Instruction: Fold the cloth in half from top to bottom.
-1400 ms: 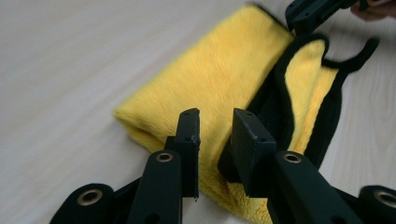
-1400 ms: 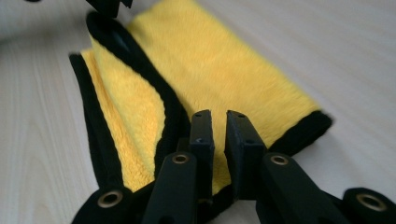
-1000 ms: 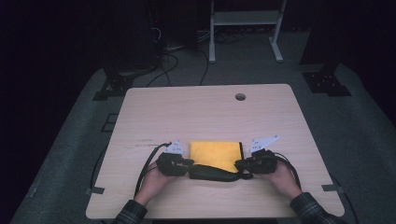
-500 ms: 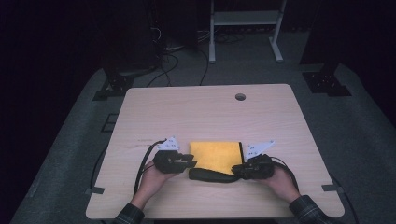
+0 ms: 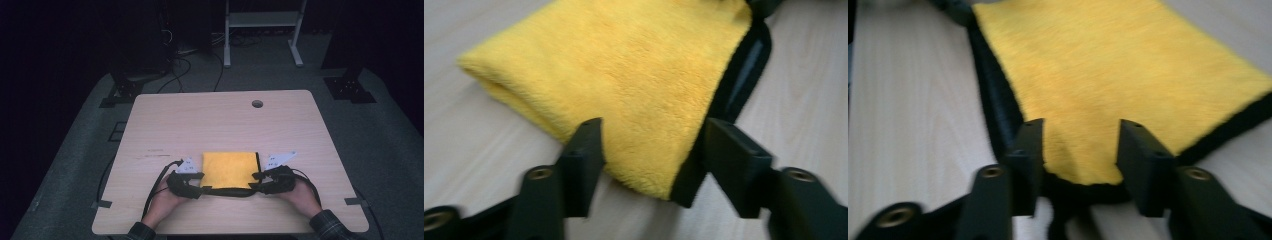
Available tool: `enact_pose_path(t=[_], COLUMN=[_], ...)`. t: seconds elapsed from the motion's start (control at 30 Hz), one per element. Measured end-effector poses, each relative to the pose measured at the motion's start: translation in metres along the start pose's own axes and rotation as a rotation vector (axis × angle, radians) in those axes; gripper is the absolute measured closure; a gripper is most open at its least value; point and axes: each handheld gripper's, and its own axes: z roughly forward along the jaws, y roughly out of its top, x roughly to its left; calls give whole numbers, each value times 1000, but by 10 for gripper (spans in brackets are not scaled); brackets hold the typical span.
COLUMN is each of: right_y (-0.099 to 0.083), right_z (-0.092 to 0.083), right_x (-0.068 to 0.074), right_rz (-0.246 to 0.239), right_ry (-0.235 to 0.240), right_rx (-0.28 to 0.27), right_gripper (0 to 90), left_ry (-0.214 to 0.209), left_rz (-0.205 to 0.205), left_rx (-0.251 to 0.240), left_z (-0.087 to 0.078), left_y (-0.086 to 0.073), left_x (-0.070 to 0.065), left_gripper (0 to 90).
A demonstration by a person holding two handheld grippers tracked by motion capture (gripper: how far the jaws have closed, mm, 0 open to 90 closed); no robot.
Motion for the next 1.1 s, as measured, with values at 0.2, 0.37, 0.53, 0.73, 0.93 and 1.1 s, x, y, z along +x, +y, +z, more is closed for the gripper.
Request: enact_pose_path(t=[0.2, 0.37, 0.53, 0.73, 0.93, 1.1], right_y=[-4, -10, -20, -35, -51, -65], right_z=[-11, -17, -26, -39, -54, -64], right_x=[-13, -17, -20, -27, -33, -37], right_rz=[62, 93, 131, 175, 213, 241], right_ry=[-91, -177, -231, -280, -322, -381], right_rx=[-28, -20, -26, -44, -57, -40], right_gripper=[252, 133, 100, 20, 20, 20], left_ry=[100, 170, 210, 245, 275, 288], left_rz=[-22, -54, -55, -72, -90, -92], left_rx=[-37, -43, -28, 8, 54, 87], left_z=[-16, -31, -43, -54, -60, -61], left_y=[-2, -14, -29, -49, -68, -78], left_x=[7, 15, 18, 22, 28, 30], left_gripper=[164, 60, 0, 0, 0, 0])
